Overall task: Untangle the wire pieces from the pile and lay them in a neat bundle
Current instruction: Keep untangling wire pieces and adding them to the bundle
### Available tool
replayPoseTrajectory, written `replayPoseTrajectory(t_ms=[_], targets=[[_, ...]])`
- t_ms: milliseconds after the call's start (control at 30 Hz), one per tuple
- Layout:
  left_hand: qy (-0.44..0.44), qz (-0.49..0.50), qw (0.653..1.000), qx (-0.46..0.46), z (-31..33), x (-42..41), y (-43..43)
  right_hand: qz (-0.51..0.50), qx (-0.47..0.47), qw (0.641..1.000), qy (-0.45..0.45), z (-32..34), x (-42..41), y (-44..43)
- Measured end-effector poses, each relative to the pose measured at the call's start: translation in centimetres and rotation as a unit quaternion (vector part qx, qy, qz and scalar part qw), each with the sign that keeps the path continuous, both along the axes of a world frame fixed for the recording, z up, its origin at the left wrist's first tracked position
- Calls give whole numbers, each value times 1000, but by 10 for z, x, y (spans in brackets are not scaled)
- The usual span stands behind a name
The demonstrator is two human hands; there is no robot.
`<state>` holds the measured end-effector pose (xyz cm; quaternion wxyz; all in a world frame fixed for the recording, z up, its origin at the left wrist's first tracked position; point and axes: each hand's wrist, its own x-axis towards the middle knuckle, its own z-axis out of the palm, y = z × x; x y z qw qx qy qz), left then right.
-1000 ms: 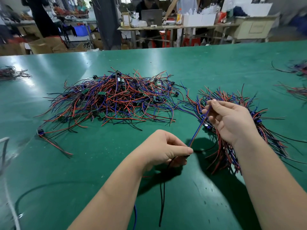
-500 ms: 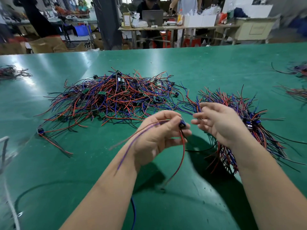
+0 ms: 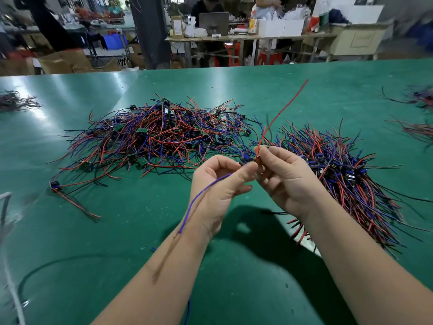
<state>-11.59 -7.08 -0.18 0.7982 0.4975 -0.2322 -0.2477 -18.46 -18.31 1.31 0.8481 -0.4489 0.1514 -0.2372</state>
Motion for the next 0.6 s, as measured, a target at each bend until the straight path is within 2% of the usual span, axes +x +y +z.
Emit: replayPoseTrajectory(t_ms=[100,233,367,500,600], targets=[[-107,0,994,37,-1,-1,0,1,-2,1000,5,3,-2,-3],[-171,-8,982,75,0,3,3,-23,-45,998,27,5,-4,-11],[-137,-31,986,86,3,1,6,-20,-110,993,37,3,-6,-15],[-167,37,975,142,-3,3,5,-11,-181,981,75,-3,-5,-11],[-131,44,976,169,-6,5,2,-28,-226,967,110,-7,-3,-11]])
